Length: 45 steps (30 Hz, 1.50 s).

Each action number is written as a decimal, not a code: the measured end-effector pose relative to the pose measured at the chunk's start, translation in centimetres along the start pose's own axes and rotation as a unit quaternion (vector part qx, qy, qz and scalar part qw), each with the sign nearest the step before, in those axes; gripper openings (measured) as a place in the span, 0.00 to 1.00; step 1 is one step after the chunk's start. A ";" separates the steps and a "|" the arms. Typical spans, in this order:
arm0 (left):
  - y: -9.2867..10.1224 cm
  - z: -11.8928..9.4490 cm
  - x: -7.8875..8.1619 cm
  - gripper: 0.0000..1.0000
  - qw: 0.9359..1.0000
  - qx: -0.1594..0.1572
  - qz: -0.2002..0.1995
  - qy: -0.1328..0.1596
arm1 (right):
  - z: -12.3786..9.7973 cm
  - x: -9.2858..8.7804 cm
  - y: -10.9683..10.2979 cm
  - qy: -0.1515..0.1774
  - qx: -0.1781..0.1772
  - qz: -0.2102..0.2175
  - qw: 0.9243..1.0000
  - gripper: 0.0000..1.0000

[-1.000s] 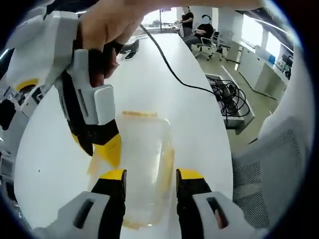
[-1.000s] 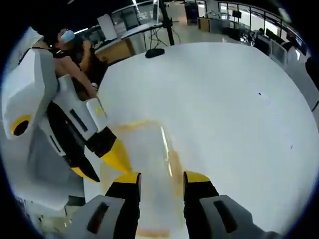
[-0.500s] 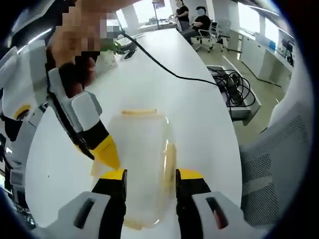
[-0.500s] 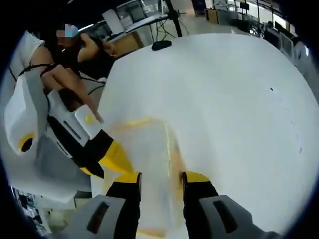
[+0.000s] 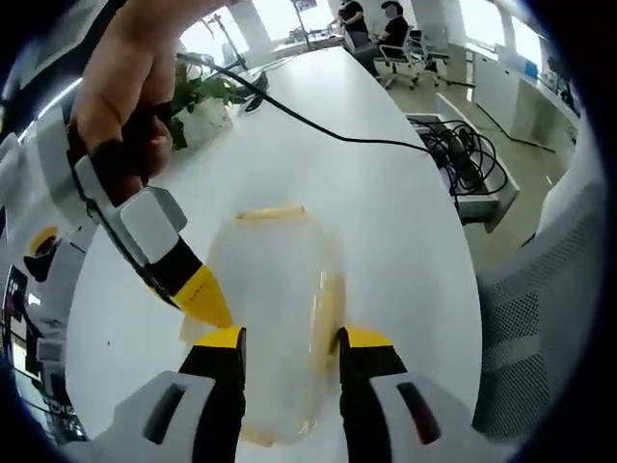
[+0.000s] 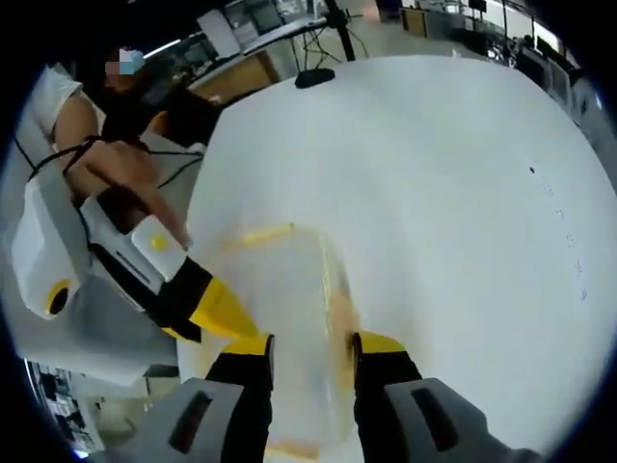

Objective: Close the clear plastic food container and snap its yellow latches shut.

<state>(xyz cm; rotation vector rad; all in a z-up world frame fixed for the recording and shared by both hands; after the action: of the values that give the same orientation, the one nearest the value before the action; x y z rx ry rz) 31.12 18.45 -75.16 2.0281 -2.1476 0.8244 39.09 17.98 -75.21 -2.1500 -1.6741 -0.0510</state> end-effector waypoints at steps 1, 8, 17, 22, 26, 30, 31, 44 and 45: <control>0.0 0.0 0.0 0.37 1.000 0.003 0.001 -0.001 | 0.0 0.0 0.0 -0.006 -0.002 -0.002 1.000 0.31; 0.0 0.4 0.2 0.33 0.999 0.031 0.018 -0.034 | 0.2 0.0 0.0 -0.019 0.002 -0.003 1.000 0.30; -0.1 0.4 0.4 0.31 0.999 0.018 0.014 -0.026 | 0.3 -0.5 -0.5 -0.048 0.009 -0.002 0.999 0.26; -0.2 0.4 0.2 0.32 1.000 0.016 0.015 -0.016 | 0.3 -0.3 -0.4 -0.042 0.011 -0.001 0.999 0.27; -0.3 0.4 0.2 0.33 1.000 0.017 0.020 -0.017 | 0.2 -0.2 -0.3 -0.034 0.014 0.004 0.999 0.29; -0.4 0.3 0.2 0.34 1.000 0.013 0.013 -0.016 | 0.4 0.2 -0.3 -0.011 0.009 0.015 1.000 0.33; -0.4 0.3 0.3 0.34 1.000 0.015 0.016 -0.015 | 0.4 0.2 -0.5 -0.008 0.005 0.012 1.000 0.33; -0.2 0.0 0.4 0.36 0.999 0.003 0.047 -0.027 | -0.3 0.5 -0.1 0.005 -0.007 0.000 1.000 0.30; -0.3 -0.2 0.4 0.35 0.999 0.000 0.027 -0.031 | -0.6 0.6 0.1 0.010 -0.013 -0.005 1.000 0.28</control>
<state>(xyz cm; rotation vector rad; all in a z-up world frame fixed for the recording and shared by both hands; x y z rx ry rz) 31.31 18.21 -74.75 2.0309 -2.2430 0.7781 39.48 18.33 -74.50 -2.1529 -1.6820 -0.0989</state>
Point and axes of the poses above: the point that each gripper's makers call its tool centre point, and the gripper's own axes: z roughly forward along the fingers, y roughly to its right, x roughly out of its top, the point moved 2 cm from there along -z, roughly backward along the fingers, and after that the axes turned 7 degrees about -y, right-handed, at the moved point
